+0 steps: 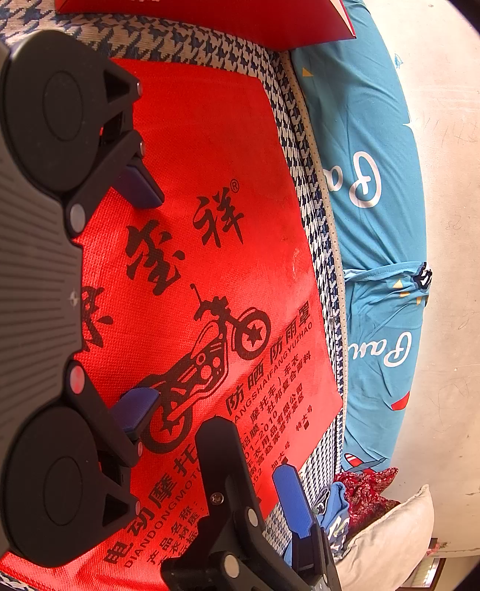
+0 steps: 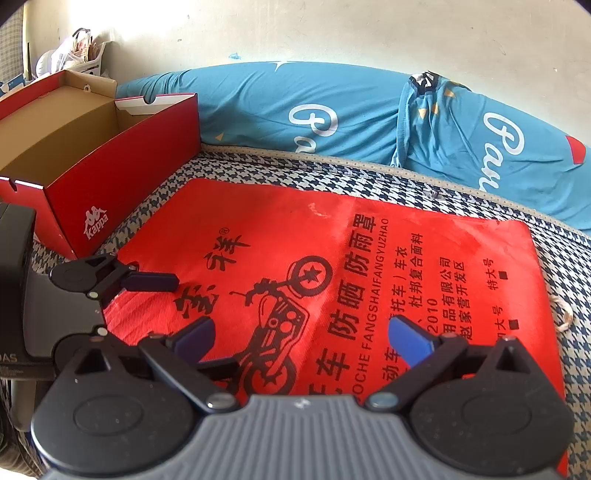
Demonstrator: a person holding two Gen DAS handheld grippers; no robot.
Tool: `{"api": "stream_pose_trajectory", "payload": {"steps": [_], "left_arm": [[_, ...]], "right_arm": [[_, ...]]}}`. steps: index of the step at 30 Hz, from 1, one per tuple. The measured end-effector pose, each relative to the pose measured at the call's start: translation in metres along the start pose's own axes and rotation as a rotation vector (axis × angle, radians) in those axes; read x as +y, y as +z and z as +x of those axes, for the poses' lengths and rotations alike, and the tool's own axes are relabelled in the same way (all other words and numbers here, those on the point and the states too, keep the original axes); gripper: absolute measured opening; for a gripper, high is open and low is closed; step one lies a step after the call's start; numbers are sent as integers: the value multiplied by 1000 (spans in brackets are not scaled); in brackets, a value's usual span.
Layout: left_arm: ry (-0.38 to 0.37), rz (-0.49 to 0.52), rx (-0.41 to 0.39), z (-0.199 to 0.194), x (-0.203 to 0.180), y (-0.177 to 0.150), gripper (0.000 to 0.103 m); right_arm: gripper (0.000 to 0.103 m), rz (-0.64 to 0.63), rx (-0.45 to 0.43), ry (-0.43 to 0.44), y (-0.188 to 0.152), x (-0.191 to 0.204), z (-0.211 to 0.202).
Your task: Fold shopping bag
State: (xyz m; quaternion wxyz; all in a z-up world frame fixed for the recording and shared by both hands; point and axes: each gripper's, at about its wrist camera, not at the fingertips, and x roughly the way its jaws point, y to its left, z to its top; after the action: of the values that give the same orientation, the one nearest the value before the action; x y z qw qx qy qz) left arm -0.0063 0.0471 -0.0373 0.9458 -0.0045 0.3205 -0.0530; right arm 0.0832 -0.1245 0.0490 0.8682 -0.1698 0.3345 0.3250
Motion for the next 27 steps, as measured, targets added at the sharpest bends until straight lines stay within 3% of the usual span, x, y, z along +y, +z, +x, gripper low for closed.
{"api": "stream_pose_trajectory", "payload": {"steps": [27], "left_arm": [[-1, 0, -1, 0, 0, 0, 103]], "right_arm": [[101, 48, -37, -34, 3, -6, -4]]}}
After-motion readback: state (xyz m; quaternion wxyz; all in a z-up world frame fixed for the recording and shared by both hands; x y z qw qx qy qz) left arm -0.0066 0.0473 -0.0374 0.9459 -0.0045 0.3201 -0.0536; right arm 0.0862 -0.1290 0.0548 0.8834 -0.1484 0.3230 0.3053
